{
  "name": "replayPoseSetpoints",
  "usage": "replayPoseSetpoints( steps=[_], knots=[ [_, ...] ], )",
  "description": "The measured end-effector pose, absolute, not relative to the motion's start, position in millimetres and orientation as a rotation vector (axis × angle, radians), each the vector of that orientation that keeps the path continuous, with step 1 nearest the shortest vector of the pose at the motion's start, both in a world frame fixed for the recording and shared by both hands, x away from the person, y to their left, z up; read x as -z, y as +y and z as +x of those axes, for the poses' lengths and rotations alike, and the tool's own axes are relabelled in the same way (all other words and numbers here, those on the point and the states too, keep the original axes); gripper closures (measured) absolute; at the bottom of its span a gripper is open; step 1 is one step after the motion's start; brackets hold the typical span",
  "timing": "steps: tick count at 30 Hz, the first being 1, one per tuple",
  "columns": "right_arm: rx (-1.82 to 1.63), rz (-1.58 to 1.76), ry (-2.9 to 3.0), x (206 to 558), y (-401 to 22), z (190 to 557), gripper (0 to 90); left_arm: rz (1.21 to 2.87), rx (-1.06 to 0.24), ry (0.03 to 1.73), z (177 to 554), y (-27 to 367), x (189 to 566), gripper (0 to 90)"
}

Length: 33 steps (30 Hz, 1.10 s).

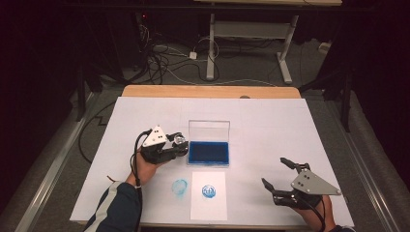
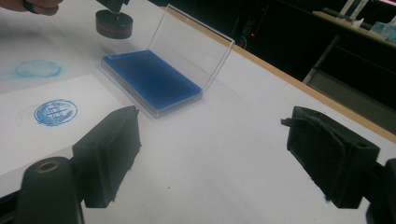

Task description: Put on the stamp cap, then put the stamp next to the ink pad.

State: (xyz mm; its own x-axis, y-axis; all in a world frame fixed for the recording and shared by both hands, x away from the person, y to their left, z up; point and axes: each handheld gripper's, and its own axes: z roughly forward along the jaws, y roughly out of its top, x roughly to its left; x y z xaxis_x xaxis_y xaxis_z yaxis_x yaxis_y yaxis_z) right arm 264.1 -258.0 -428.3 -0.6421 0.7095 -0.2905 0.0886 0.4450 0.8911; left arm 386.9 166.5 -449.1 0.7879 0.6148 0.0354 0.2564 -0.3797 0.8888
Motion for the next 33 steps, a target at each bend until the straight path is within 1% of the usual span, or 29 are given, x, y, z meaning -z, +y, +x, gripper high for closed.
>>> replayPoseSetpoints(
  steps=[7, 10, 15, 19, 33],
  knots=[
    [-1.2, 0.656, 2.047, 429, -256, 266, 17.3, 2.002, -0.438, 0.695, 396, 168, 459, 54.0],
    [-1.202, 0.653, 2.051, 430, -256, 266, 17.4, 2.03, -0.46, 0.697, 399, 167, 462, 54.0],
    [-1.207, 0.65, 2.047, 429, -256, 266, 17.9, 2.026, -0.44, 0.724, 406, 167, 469, 54.0],
    [-1.21, 0.649, 2.052, 429, -256, 265, 18.0, 2.047, -0.444, 0.726, 407, 164, 472, 53.9],
    [-1.2, 0.645, 2.06, 430, -256, 265, 18.3, 2.032, -0.439, 0.753, 406, 166, 474, 53.5]
  ],
)
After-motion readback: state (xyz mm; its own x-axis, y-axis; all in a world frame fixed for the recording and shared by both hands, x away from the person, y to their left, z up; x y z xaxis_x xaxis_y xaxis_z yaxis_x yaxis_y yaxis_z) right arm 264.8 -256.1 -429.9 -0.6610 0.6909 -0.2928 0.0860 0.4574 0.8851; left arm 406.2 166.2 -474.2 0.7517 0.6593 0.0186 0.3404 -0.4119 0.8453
